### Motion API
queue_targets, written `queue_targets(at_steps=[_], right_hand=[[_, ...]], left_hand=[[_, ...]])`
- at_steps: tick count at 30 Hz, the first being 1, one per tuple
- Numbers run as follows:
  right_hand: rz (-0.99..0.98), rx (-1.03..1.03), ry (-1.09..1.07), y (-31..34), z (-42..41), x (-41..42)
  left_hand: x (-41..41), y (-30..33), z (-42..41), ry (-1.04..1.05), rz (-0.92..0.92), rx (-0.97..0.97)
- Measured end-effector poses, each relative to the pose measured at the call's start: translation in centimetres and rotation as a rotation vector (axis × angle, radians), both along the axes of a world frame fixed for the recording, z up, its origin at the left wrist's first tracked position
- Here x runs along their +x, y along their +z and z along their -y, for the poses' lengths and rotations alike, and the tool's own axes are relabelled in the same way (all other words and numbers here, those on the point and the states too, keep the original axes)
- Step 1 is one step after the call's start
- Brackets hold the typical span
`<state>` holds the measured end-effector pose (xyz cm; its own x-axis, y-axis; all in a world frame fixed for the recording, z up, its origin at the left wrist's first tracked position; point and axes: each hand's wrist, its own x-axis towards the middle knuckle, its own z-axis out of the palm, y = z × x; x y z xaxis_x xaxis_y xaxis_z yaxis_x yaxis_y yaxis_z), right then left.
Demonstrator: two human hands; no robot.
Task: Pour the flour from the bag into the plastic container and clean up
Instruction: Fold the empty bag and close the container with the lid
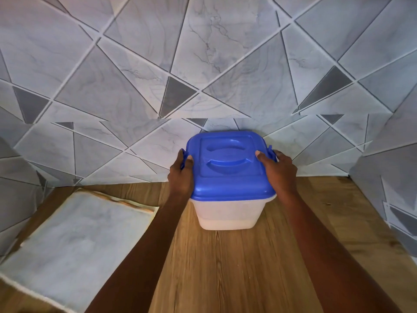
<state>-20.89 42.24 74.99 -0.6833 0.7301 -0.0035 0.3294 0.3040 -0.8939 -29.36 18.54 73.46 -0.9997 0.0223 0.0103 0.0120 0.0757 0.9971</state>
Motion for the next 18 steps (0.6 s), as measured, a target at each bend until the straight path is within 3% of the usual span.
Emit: queue_targets(at_steps=[4,10,15,18], right_hand=[[-0.165,-0.131,-0.073,-1.3,2.7,3.8],[-0.177,-0.227,-0.125,-4.5,8.2,10.2],[-0.172,-0.371,0.059,-6.6,13.0,12.4],[-0.059,-0.372,0.22,-7.9,15.4,12.0]], left_hand=[[2.5,-0.4,1.2,0.0,-0.013,0.039],[9.8,-2.8,3.7,0.232,-0.038,-0.008],[14.4,-4.6,7.2,0.104,-0.04,-0.079],[15.8,-5.6,10.0,0.054,0.024,-0.129]])
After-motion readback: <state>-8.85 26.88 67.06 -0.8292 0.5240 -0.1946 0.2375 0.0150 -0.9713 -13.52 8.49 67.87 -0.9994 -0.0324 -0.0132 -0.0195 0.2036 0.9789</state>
